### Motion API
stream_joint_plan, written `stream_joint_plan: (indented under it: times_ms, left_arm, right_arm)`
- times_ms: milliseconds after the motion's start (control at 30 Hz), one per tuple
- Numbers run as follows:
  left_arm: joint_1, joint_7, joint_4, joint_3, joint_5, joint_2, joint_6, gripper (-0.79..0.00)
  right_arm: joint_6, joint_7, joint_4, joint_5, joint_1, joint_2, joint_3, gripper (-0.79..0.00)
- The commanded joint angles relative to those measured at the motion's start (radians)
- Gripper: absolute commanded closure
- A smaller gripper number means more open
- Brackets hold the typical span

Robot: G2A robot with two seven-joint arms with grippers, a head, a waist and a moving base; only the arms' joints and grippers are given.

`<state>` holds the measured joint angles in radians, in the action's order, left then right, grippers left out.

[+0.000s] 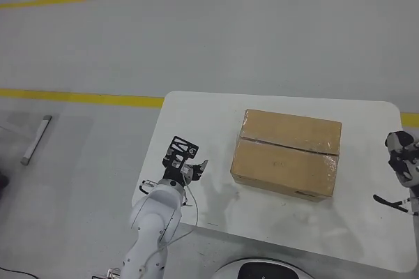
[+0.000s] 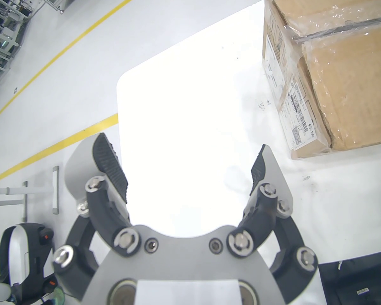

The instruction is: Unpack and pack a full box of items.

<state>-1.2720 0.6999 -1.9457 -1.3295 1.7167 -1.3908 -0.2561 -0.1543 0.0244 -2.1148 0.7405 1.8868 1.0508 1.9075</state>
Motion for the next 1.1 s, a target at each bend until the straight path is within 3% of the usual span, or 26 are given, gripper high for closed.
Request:
stream_joint_plan:
  times_ms: [0, 300, 600, 633, 667, 700, 767, 800, 1000, 1067]
  left_arm:
    - [-0.009, -0.032, 0.002, -0.008, 0.005, 0.001, 0.019, -0.785]
    - [-0.021, -0.096, -0.041, -0.058, 0.008, 0.002, 0.141, -0.785]
    - [-0.009, -0.093, -0.078, -0.052, -0.038, 0.005, 0.089, -0.785]
    - [-0.011, -0.090, -0.084, -0.051, -0.051, 0.004, 0.088, -0.785]
    - [-0.014, -0.089, -0.091, -0.051, -0.063, 0.004, 0.086, -0.785]
    - [-0.015, -0.090, -0.099, -0.049, -0.067, 0.005, 0.076, -0.785]
    - [-0.017, -0.089, -0.103, -0.048, -0.071, 0.005, 0.070, -0.785]
    - [-0.017, -0.089, -0.102, -0.048, -0.072, 0.005, 0.071, -0.785]
    - [-0.017, -0.089, -0.103, -0.048, -0.071, 0.005, 0.070, -0.785]
    - [-0.017, -0.089, -0.103, -0.048, -0.071, 0.005, 0.070, -0.785]
  right_arm:
    - [-0.012, 0.078, 0.030, -0.005, 0.033, 0.007, -0.005, 0.000]
    - [-0.023, 0.274, 0.032, 0.077, 0.179, 0.032, 0.018, 0.000]
    - [-0.061, 0.291, -0.001, 0.098, 0.229, 0.046, 0.032, 0.000]
    - [-0.061, 0.290, 0.000, 0.100, 0.223, 0.047, 0.032, -0.126]
    - [-0.061, 0.286, 0.001, 0.098, 0.218, 0.049, 0.028, -0.329]
    - [-0.065, 0.279, 0.002, 0.094, 0.216, 0.049, 0.022, -0.785]
    - [-0.065, 0.279, 0.002, 0.094, 0.216, 0.049, 0.022, -0.785]
    - [-0.066, 0.279, 0.002, 0.094, 0.215, 0.050, 0.022, -0.076]
    - [-0.066, 0.279, 0.002, 0.094, 0.216, 0.049, 0.022, -0.463]
    - [-0.065, 0.279, 0.002, 0.094, 0.216, 0.049, 0.022, -0.555]
